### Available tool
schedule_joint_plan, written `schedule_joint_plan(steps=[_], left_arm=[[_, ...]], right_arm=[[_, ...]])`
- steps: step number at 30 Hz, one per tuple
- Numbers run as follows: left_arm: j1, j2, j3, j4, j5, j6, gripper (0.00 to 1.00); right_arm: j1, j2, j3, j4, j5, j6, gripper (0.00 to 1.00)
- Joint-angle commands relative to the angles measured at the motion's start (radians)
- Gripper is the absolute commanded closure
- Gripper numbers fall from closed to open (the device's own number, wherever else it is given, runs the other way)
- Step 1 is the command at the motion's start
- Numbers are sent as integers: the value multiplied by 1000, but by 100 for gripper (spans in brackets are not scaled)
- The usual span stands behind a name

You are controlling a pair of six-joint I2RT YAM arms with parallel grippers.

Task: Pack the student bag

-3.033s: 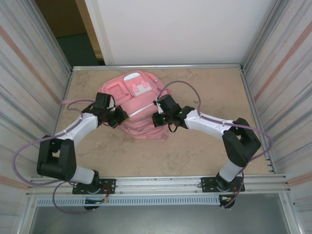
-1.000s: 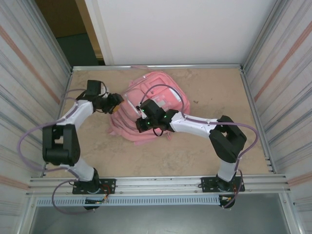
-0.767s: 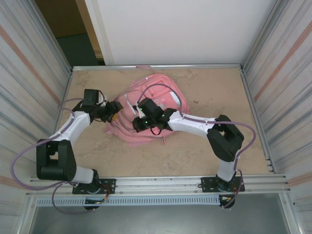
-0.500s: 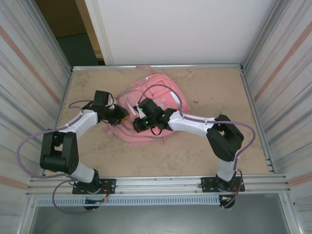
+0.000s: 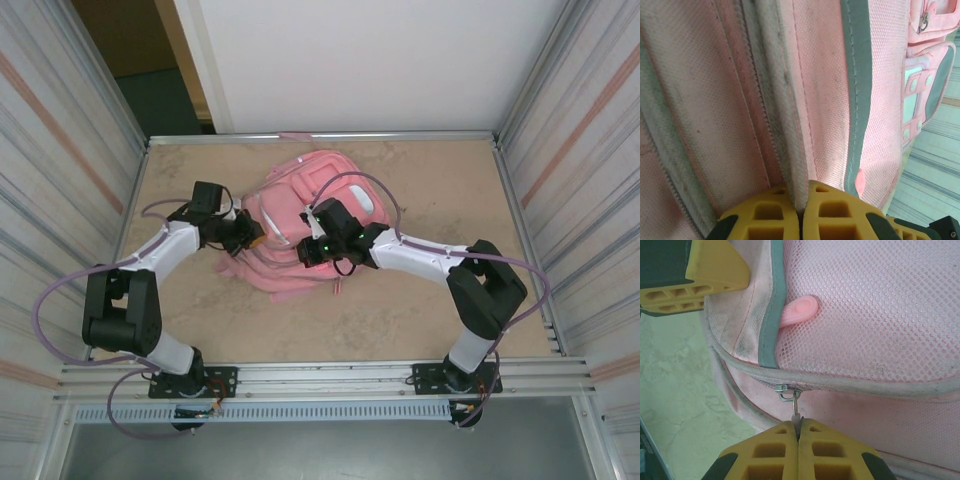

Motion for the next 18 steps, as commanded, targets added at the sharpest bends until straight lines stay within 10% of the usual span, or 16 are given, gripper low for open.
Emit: schedule_joint_plan(steps=[1,7,18], left_arm=[[15,-12,19,-38,1,43,100],[17,-84,-1,-51,-28,39,60],[16,-205,-55,-62,-249,219,43]], right_arm=[[-50,-34,-17,-92,106,-26,97],[-50,-124,-65,-72,162,-62,70],[-139,-366,-183,-106,412,-15,39]])
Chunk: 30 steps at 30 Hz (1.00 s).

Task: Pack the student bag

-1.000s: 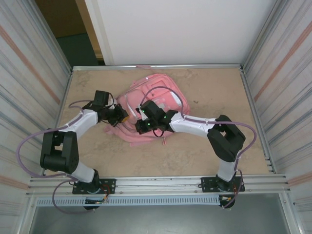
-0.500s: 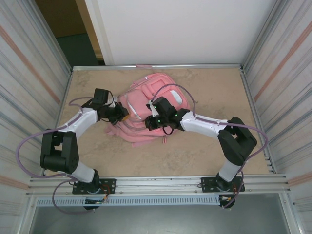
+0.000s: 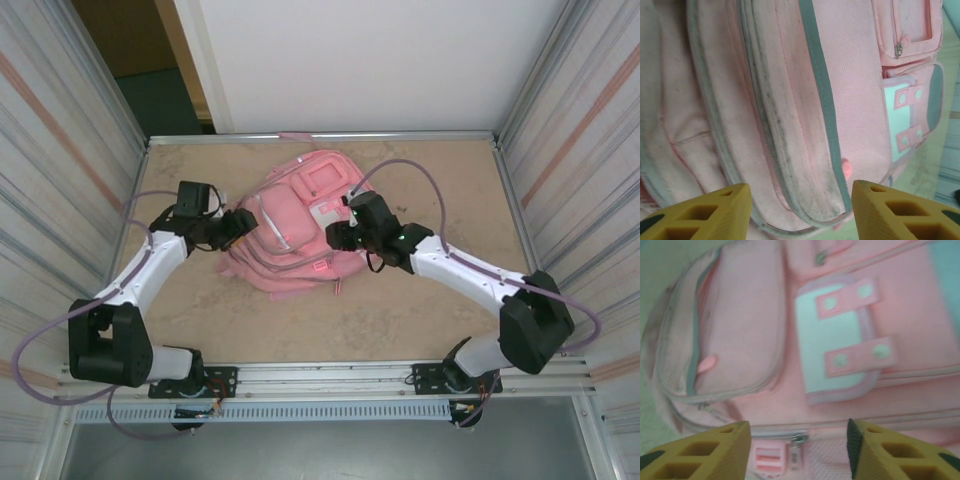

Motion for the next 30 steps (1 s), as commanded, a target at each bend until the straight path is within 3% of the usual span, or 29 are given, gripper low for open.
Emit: schedule_joint_plan(steps=[1,3,6,7,8,14,18,20,24,30], left_arm=[[-12,-36,-55,53,-68,152,43],[-46,-94,-99,116,-127,235,42],[-65,-209,-194,231,-205,301,37],[-73,-245,-228,271,-245,327,26],[-85,-284,-271,330,-292,369,3],[-131,-424,-452,593,-497,626,1],[-131,-445,-556,723,-534,802,1],[-130,-448,-605,778,-574,837,1],[-89,-412,-694,944,-575,837,1],[2,-313,-730,1068,-489,776,1]], right_arm=[[-34,-85,-70,-18,139,11,30],[-54,-164,-137,33,190,-11,1],[-85,-289,-236,100,293,-41,1],[-99,-324,-266,118,324,-48,1],[-123,-369,-300,144,345,-61,1],[-364,-667,-554,312,386,-95,1],[-530,-819,-746,498,308,-324,1],[-593,-859,-778,450,330,-288,1],[-647,-835,-830,481,323,-251,1],[-709,-655,-863,637,135,-327,1]])
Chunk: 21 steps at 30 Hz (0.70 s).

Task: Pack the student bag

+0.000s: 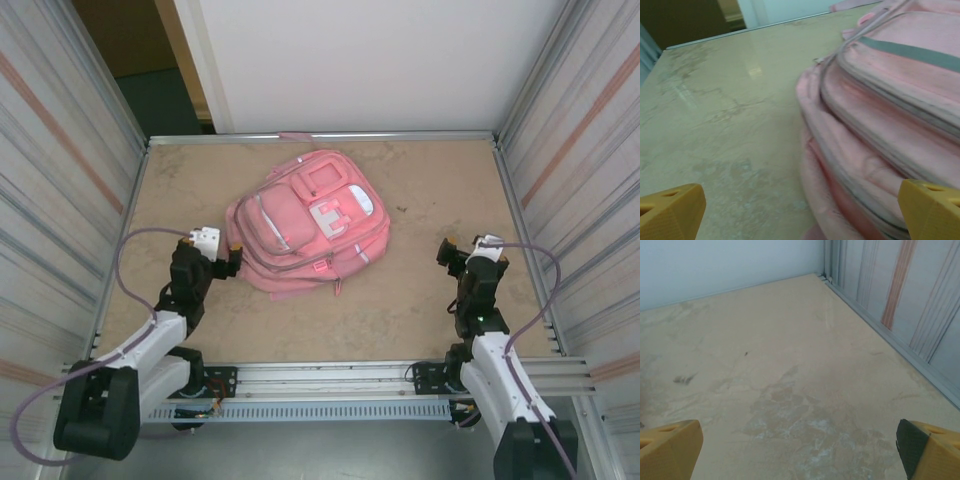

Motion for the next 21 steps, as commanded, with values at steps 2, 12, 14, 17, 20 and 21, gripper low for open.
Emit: schedule_joint_plan(steps=[2,12,14,17,20,21], left_arm=[[57,86,-11,203,80,-19,1],[208,390,19,526,284,-83,1],[216,471,15,609,281,-97,1],[219,531,40,624,252,-109,1],[216,520,112,471,246,-109,1],[216,531,136,438,260,-104,1]], right_arm=[[-21,145,-35,227,-96,-66,1],[-147,569,54,586,-345,-32,1],[-174,620,90,580,-401,-2,1],[-177,742,141,609,-448,2,1],[-117,811,205,552,-422,-59,1],[-101,860,206,599,-372,-61,1]])
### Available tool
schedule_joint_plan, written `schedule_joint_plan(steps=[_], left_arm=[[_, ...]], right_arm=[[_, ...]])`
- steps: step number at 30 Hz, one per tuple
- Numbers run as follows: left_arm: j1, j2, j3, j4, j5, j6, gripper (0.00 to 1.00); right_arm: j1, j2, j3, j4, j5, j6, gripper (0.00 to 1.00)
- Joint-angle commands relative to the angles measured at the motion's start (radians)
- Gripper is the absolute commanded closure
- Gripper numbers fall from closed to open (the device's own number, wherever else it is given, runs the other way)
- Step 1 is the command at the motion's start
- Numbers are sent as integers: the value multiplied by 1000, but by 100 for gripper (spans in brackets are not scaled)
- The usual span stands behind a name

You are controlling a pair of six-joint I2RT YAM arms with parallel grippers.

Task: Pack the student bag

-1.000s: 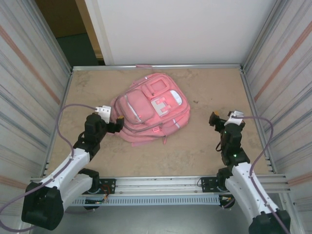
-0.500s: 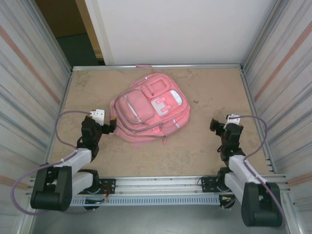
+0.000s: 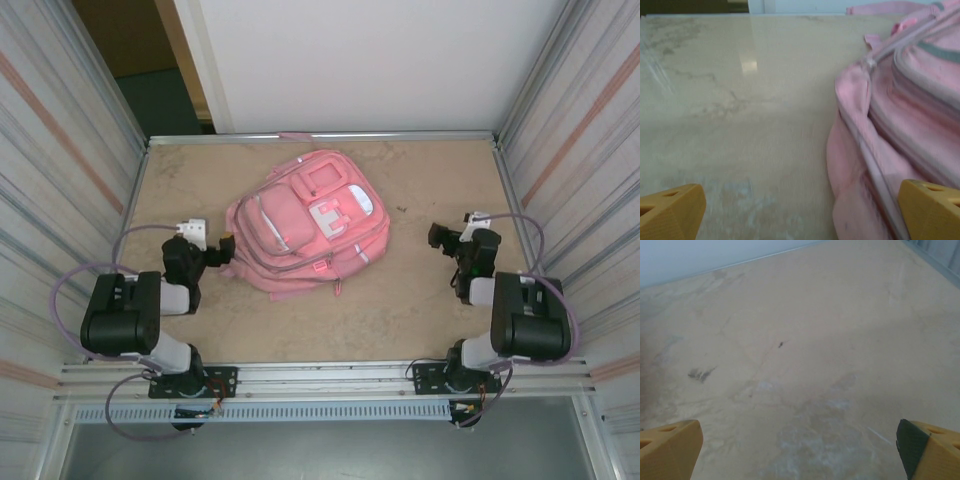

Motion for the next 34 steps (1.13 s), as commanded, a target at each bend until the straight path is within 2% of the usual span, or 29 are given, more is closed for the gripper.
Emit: schedule_joint_plan(steps=[1,3,4,5,11,16,34], left_arm=[[4,4,95,-100,22,0,1],[4,13,103,-102,24,5,1],[5,9,105,-109,27,6,1],[4,4,107,-126,24,6,1],[-18,4,117,-138,-12,17,1],[-68,5,129,-163,-99,49,1],[-69,4,130,-164,-99,49,1]], right_arm=[[49,97,36,105,40,-27,1],[71,66,69,-26,79,-39,1],[88,87,67,25,106,-54,1],[98,75,75,-11,123,-60,1],[89,66,81,-40,97,-60,1],[89,67,82,-40,95,-60,1],[92,68,83,-38,99,-62,1]])
